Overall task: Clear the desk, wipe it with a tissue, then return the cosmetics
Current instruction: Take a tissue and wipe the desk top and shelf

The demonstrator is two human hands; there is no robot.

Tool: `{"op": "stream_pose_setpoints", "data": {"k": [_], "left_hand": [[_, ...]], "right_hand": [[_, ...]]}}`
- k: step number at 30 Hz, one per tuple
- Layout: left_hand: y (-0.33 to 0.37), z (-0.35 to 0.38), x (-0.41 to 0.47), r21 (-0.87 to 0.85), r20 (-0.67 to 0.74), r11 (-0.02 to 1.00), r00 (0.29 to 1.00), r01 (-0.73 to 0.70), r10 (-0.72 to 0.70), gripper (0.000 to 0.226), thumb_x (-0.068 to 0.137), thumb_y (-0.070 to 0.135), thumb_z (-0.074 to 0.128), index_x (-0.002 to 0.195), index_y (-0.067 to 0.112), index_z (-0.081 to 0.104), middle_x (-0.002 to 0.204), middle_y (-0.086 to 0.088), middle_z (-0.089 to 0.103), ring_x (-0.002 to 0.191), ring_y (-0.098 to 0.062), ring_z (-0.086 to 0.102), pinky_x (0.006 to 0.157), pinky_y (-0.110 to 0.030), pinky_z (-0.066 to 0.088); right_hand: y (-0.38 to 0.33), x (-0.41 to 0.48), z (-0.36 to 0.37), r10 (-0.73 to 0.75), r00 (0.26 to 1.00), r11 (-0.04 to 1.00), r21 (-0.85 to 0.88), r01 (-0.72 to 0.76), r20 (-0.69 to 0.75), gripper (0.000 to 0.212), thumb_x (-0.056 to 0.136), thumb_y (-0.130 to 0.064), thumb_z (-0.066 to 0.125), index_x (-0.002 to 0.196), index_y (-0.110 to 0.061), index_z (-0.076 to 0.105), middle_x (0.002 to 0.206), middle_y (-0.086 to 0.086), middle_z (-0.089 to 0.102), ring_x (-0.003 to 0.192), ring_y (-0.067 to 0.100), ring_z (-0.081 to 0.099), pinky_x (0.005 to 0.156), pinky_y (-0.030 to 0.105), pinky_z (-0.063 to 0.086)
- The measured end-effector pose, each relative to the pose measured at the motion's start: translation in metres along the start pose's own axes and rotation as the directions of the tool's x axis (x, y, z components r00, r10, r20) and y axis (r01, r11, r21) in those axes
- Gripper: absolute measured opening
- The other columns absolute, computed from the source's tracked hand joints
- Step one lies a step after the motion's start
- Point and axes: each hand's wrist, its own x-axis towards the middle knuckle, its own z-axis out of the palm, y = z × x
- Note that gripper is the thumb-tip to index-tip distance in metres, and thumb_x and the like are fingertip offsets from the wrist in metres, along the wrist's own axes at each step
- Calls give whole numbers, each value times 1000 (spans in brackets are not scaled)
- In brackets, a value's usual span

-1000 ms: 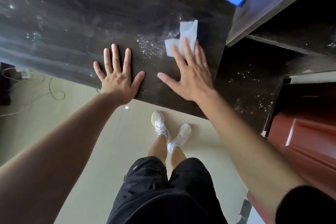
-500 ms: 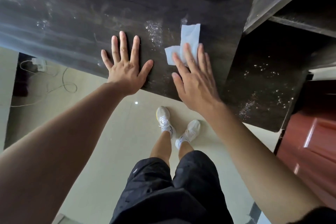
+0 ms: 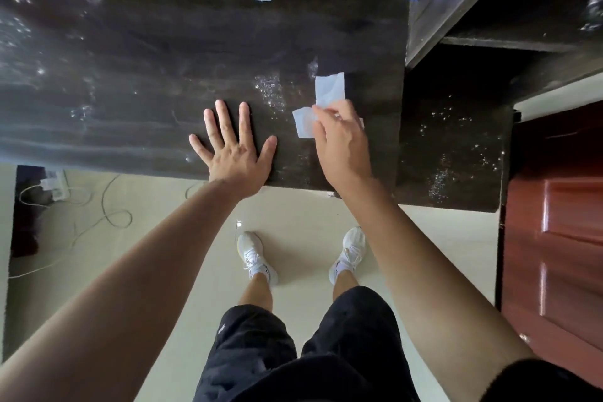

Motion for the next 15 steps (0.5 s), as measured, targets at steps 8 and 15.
{"op": "stream_pose_setpoints", "data": {"k": [8,15], "left_hand": [[-87,-30,58,118,-270,938,899,-325,345,55,100,52,35,147,25,38,159,-13,23,147,-32,17,113,-60,12],[-98,-22,70,98,-318,943,888,-317,331,63,97,57,36,150,22,33,162,-11,21,150,-29,15,118,-59,8]], "right_hand": [[-17,-19,24,-128,985,989,-92,118,-112,25,95,-20,67,118,-20,74,110,7,64,91,33,58,83,44,48],[-14,83,19,189,929,971,-81,-226,-317,40,101,-28,51,139,-18,60,132,12,52,115,32,51,103,37,37]]}}
